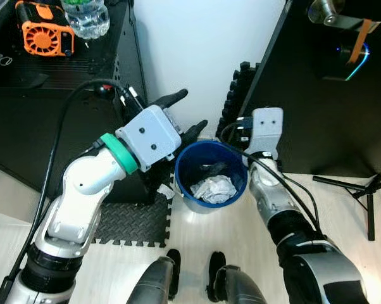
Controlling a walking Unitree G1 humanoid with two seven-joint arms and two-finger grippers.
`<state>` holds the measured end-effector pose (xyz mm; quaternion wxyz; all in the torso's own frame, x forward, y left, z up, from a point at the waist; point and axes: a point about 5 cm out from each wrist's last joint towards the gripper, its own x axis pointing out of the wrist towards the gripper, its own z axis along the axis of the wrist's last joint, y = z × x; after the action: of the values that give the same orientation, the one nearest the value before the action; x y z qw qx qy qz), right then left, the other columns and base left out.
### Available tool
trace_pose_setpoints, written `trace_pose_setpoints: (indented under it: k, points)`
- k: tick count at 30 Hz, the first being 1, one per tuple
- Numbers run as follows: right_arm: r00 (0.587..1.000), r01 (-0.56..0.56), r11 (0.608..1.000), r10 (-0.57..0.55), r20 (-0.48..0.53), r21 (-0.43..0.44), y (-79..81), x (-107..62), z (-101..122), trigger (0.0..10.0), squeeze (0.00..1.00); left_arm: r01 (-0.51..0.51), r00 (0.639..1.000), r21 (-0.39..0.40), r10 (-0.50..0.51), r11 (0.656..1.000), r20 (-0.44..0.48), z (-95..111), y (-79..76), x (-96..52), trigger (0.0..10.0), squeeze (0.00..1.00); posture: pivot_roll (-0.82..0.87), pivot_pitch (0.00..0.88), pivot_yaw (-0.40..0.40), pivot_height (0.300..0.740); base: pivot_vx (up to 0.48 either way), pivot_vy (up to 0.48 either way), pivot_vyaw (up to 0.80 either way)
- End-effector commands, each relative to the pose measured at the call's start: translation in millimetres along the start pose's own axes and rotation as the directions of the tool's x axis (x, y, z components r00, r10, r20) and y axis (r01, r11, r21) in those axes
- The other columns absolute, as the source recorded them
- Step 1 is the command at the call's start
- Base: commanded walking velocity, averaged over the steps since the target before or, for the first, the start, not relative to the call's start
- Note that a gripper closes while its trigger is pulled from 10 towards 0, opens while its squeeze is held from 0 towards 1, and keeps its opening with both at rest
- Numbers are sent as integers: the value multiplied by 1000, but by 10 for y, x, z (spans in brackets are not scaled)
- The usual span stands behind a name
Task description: Clean up the room
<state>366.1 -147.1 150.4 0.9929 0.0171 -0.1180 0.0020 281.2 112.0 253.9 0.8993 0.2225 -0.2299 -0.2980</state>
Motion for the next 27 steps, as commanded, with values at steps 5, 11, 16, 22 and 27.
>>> trace_pose_setpoints:
  k: [5,11,16,22,27]
  points:
    - [989,-104,985,88,116,139,-72,-409,6,10000,0,-235,967,-243,200,941,-160,-339,102,-150,10000,0,159,0,49,706,0,0,0]
    - [989,-110,981,92,113,162,-2,-475,-71,10000,0,-269,952,-258,215,928,-219,-518,46,-163,10000,0,134,0,56,706,0,0,0]
    - [987,-160,974,159,19,158,150,-578,-346,10000,0,-307,922,-239,225,921,-315,-807,-102,-216,10000,0,121,0,53,706,0,0,0]
    - [981,-187,967,194,-23,172,149,-659,-419,10000,0,-397,865,-231,278,888,-419,-1036,-138,-335,10000,0,119,0,45,706,0,0,0]
    - [979,-194,965,203,-31,175,128,-672,-397,10000,0,-449,826,-212,313,868,-469,-1138,-133,-384,10000,0,117,0,40,706,0,0,0]
